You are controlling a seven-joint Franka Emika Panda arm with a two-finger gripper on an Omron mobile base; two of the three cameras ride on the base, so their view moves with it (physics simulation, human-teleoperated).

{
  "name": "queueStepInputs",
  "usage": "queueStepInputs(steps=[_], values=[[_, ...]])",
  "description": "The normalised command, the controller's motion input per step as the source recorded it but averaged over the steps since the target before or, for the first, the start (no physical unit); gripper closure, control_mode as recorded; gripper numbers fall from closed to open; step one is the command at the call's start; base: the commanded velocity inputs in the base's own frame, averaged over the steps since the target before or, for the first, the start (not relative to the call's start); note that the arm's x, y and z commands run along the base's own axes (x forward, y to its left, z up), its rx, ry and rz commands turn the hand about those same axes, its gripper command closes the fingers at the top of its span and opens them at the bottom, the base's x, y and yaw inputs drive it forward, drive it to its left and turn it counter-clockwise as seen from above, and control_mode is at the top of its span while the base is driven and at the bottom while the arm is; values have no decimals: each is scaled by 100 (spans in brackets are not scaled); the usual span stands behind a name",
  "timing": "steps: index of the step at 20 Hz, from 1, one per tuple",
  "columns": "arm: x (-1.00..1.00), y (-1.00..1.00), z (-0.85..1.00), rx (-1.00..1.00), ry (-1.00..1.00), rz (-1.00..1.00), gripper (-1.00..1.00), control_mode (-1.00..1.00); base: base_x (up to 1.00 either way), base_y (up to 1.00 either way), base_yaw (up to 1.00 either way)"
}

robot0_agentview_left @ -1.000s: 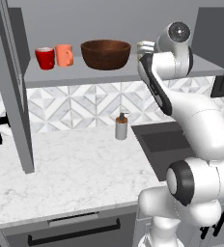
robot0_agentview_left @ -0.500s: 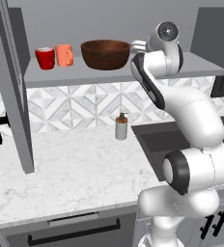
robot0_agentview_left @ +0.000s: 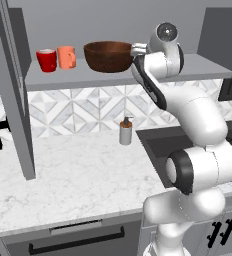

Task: Gather all objects into one cabinet and sort the glasses and bowls to opposite sides.

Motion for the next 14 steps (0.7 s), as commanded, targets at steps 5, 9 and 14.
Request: queueStepInputs(steps=[5,9,14], values=[[14,0,-3,0,4,0,-100,-100,0,0,0],[15,0,0,0,1,0,-100,-100,0,0,0],[17,0,-5,0,0,0,-100,-100,0,0,0]])
